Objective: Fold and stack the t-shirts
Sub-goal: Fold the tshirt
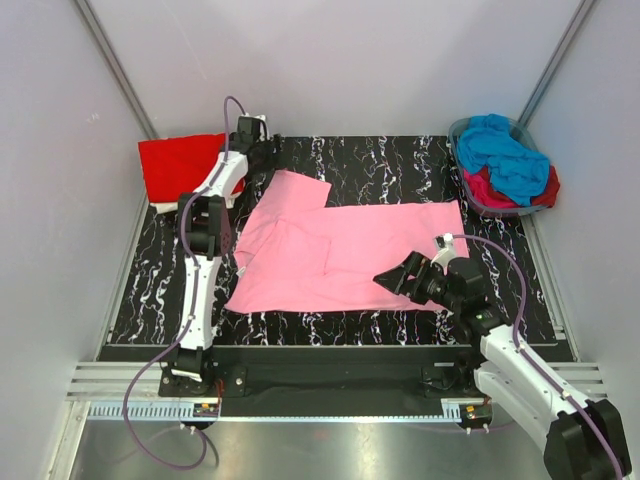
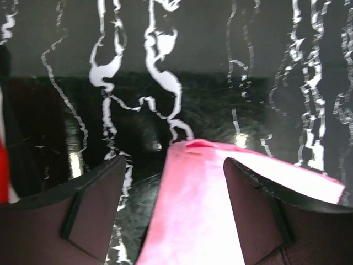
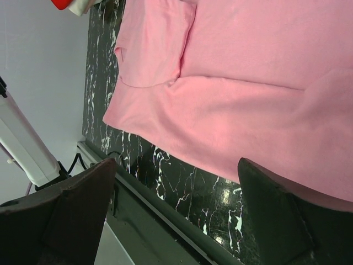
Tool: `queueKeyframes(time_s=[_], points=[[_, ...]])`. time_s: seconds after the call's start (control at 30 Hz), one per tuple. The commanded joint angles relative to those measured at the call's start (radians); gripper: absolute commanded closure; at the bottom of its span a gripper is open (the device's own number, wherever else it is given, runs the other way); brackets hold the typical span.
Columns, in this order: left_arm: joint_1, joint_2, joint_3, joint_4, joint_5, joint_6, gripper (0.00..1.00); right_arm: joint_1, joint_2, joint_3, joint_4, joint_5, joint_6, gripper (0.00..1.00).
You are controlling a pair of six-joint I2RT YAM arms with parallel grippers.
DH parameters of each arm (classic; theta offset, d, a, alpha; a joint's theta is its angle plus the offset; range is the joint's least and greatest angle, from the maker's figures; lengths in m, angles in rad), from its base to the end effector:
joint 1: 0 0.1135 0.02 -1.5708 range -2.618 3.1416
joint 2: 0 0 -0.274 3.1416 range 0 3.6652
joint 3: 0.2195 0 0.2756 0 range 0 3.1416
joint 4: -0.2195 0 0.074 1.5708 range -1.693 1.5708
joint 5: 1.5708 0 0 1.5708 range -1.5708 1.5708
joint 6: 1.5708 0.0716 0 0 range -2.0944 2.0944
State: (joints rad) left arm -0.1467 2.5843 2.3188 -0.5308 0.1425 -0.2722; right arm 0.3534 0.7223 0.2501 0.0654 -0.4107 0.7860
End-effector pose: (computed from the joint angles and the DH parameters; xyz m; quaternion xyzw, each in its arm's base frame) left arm 0.6209 -0.1020 0.1422 -0.0311 0.9235 -0.1428 0.3547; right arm 0.1867 0.0993 0.1705 0.0660 0.8228 0.4337 0.3613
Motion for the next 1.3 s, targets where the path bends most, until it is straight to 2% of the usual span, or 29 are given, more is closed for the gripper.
queueKeyframes(time_s=[0.0, 0.23, 0.43, 0.53, 0.63, 0.67, 0.73, 0.77, 0.83, 0.87, 0.9, 1.1, 1.27], points=[[-0.007, 0.016, 0.025, 0.018, 0.037, -0.045, 0.22, 0.007, 0.000, 0.000, 0.062, -0.014, 0.005, 0.00], [-0.013, 0.037, 0.034, 0.000, 0.074, -0.097, 0.29, 0.006, 0.026, 0.003, 0.071, -0.014, 0.009, 0.00], [-0.013, 0.073, 0.071, -0.024, 0.078, -0.148, 0.46, 0.007, 0.043, 0.008, 0.073, -0.017, 0.007, 0.00], [-0.013, 0.071, 0.071, -0.026, 0.071, -0.150, 0.51, 0.007, 0.046, 0.008, 0.074, -0.017, 0.007, 0.00], [-0.013, 0.073, 0.070, -0.029, 0.071, -0.148, 0.62, 0.007, 0.054, 0.009, 0.076, -0.017, 0.009, 0.00], [-0.013, 0.071, 0.070, -0.029, 0.074, -0.150, 0.70, 0.007, 0.055, 0.009, 0.077, -0.017, 0.009, 0.00], [-0.013, 0.071, 0.067, -0.024, 0.081, -0.145, 0.77, 0.006, 0.058, 0.009, 0.077, -0.016, 0.009, 0.00], [-0.013, 0.071, 0.068, -0.020, 0.091, -0.144, 0.85, 0.007, 0.060, 0.009, 0.077, -0.016, 0.009, 0.00], [-0.013, 0.063, 0.062, -0.005, 0.104, -0.131, 0.90, 0.006, 0.065, 0.011, 0.079, -0.014, 0.009, 0.00], [-0.014, 0.059, 0.047, 0.003, 0.117, -0.125, 0.98, 0.004, 0.069, 0.012, 0.079, -0.014, 0.007, 0.00], [-0.013, 0.053, 0.034, 0.020, 0.120, -0.119, 1.00, 0.007, 0.072, 0.012, 0.079, -0.014, 0.009, 0.00], [-0.011, -0.044, -0.012, 0.023, 0.135, -0.119, 1.00, 0.007, 0.088, 0.021, 0.068, -0.008, 0.010, 0.00], [-0.013, -0.205, -0.102, -0.004, 0.135, -0.117, 1.00, 0.006, 0.033, 0.035, 0.014, 0.029, 0.006, 0.00]])
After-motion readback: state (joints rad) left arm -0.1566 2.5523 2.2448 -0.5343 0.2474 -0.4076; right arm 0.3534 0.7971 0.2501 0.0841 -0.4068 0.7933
